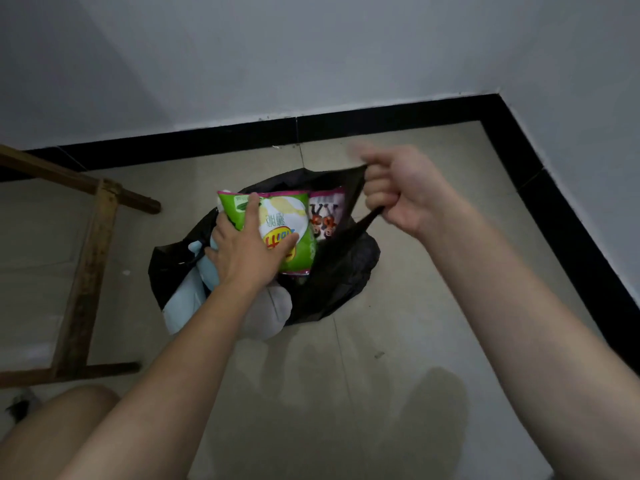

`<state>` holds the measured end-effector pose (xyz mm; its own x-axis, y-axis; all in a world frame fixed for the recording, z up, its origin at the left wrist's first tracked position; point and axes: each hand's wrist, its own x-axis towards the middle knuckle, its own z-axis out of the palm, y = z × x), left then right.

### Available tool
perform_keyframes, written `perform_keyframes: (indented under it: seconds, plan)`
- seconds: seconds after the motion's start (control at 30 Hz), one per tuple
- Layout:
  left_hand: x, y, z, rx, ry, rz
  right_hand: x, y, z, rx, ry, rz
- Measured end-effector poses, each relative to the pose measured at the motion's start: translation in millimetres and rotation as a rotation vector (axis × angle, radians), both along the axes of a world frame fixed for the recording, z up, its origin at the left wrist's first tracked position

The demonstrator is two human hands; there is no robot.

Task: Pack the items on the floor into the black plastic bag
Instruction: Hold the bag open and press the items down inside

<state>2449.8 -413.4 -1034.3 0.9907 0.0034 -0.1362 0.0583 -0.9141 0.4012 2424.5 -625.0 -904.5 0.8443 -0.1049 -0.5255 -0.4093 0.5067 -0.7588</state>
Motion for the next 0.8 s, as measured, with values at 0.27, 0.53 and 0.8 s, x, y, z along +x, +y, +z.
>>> perform_keyframes:
  seconds: [0.27, 0.53, 0.8]
  plan:
    - [-18.9, -5.6, -4.7, 0.015, 0.08, -0.093, -10.0, 19.3, -25.4, -0.096, -0.011, 0.028]
    - [-15.1, 34.3, 8.6, -0.088, 0.131, -0.189, -14.3, 22.6, -15.4, -0.566, -0.084, 0.081]
    - [-25.2, 39.7, -2.3, -0.145, 0.023, -0.209, -42.3, 12.1, -83.5, -1.087, 0.073, -0.05]
